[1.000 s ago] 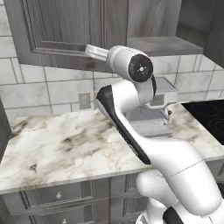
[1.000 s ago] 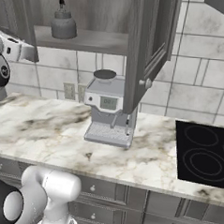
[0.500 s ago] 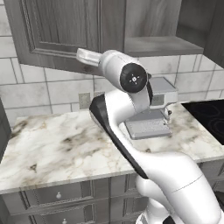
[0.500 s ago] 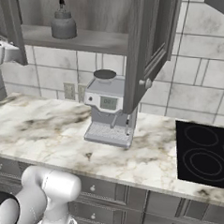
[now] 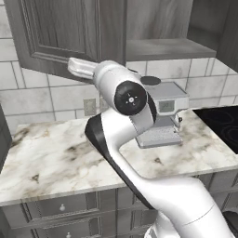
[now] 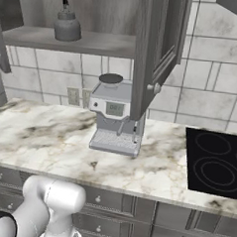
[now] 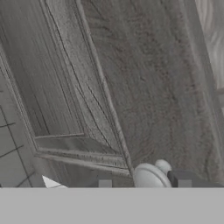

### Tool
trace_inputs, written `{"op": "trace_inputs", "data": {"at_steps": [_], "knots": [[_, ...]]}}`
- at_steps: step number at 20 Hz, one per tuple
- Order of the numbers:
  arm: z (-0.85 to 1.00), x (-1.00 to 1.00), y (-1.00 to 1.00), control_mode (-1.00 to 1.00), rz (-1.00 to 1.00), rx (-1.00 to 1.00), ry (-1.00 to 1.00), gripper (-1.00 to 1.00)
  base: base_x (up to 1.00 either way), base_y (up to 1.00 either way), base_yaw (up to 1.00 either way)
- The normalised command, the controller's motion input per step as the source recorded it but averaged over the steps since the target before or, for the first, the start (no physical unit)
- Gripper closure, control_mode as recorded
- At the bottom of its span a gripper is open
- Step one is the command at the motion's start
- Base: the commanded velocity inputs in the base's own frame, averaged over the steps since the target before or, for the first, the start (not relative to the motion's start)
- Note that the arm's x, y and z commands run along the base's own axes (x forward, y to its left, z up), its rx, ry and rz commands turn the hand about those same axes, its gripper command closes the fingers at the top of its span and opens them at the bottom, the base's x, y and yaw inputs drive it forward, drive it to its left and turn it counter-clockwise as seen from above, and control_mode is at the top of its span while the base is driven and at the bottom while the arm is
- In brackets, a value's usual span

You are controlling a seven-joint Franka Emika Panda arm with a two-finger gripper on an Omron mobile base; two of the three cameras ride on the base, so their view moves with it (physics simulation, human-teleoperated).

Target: Open the cabinet, pick the kettle from the cabinet, and place it in the sink.

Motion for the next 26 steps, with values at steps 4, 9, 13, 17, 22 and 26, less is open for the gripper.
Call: {"op": "trace_inputs", "data": {"at_steps": [4,9,13,17,22,26], "knots": [[0.0,-0.36,0.59,-1.0,0.0,0.0,0.0,1.0,0.0,0.0,0.0],[0.0,-0.33,0.58,-1.0,0.0,0.0,0.0,1.0,0.0,0.0,0.0],[-0.01,-0.27,0.54,-1.0,0.0,0.0,0.0,1.0,0.0,0.0,0.0],[-0.12,-0.09,0.47,-1.0,0.0,-0.01,0.01,-1.0,0.0,0.0,0.0],[-0.19,-0.18,0.07,-1.0,-0.01,-0.01,0.1,-1.0,0.0,0.0,0.0],[-0.1,-0.4,-0.17,-1.0,-0.02,0.03,0.02,-1.0,0.0,0.0,0.0]]}}
